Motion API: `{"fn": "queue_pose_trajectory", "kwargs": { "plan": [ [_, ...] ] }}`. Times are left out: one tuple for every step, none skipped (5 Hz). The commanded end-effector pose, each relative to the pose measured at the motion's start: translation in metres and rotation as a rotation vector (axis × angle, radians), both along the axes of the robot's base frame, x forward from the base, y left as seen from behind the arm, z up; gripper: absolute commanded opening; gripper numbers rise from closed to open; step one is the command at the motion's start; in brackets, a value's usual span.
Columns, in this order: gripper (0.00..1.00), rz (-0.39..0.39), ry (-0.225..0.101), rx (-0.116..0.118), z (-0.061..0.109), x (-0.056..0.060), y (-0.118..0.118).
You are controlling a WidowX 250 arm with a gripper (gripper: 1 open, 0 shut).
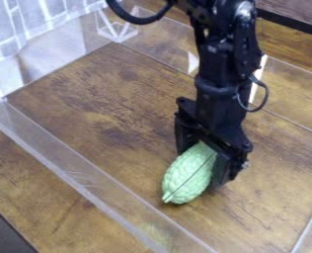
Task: Put the white object in the blue tray
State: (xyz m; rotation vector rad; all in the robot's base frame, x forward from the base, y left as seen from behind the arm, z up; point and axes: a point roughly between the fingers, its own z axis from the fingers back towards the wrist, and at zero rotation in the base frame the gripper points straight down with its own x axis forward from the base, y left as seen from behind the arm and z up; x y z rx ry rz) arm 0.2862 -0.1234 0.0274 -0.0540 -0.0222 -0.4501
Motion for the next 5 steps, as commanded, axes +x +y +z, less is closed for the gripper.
{"fn": "queue_pose_trajectory", "kwargs": {
  "plan": [
    [0.0, -0.002, -0.023, -0.014, 0.006, 0.005, -0.001],
    [0.0, 0.025, -0.014, -0.008, 0.005, 0.01, 0.004],
    [0.0, 0.048, -0.003, -0.003, 0.004, 0.014, 0.009],
    [0.0, 0.072, 0.008, 0.002, 0.004, 0.018, 0.014],
    [0.0, 0.102, 0.022, 0.008, 0.004, 0.021, 0.019]
  ]
}}
